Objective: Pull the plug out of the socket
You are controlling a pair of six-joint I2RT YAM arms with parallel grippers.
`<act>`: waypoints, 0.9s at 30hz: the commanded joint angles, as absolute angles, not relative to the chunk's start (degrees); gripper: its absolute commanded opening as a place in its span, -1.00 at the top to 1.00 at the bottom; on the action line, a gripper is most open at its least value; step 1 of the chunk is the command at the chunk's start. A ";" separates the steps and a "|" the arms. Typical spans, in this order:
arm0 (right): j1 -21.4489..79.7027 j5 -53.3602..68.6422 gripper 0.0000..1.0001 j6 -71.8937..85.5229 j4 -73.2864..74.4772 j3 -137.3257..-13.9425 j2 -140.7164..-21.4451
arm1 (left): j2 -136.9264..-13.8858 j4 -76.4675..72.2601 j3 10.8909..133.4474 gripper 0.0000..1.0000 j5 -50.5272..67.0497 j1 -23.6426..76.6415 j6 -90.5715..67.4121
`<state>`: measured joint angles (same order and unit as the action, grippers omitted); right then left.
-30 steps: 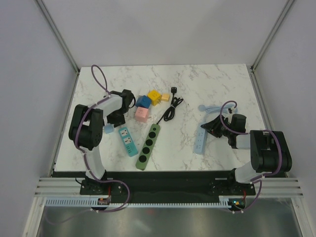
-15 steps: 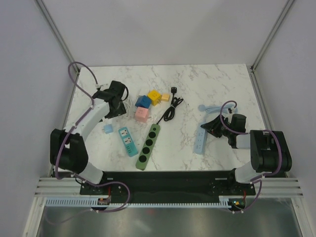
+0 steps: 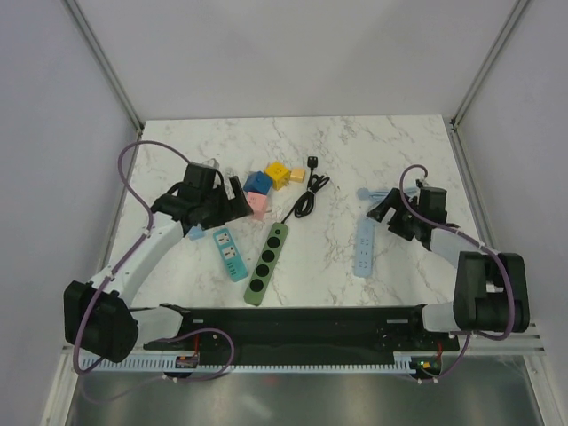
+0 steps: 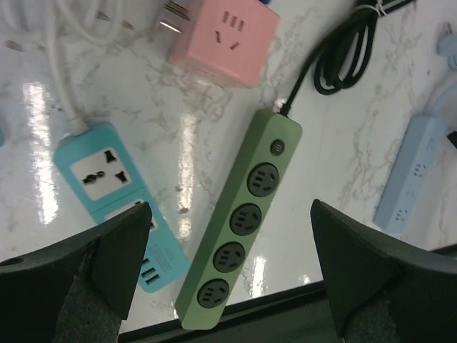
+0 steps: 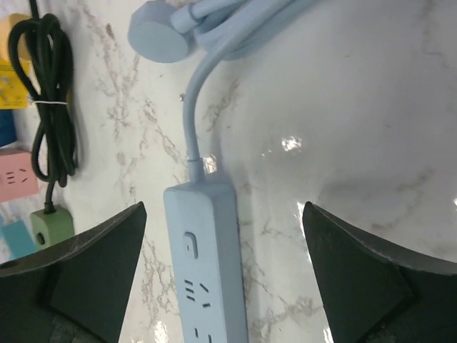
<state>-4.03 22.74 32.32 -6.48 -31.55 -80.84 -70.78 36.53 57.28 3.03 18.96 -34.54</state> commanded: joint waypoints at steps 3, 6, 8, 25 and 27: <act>-3.09 8.72 -0.96 26.11 14.40 -38.49 -73.13 | -66.36 25.06 52.66 -0.99 16.16 22.76 -31.55; 2.34 2.04 -0.96 25.49 21.77 -42.79 -68.84 | -63.30 19.61 48.88 -1.00 20.47 26.18 -31.90; 6.31 -2.69 -0.96 26.71 23.28 -43.68 -66.89 | -61.09 15.93 45.71 -1.00 21.18 28.03 -32.78; 51.59 -17.33 -0.96 47.18 1.69 -22.00 -52.49 | -10.32 -1.32 6.01 -1.00 16.35 34.98 -53.68; 51.68 -16.96 -0.96 49.38 -2.52 -15.08 -45.40 | 0.15 -0.36 3.00 -0.99 16.70 34.89 -56.50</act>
<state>51.44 -14.28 43.72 6.85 -21.45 -53.12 -8.69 3.01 6.66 16.62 34.85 -48.69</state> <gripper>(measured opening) 0.981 0.994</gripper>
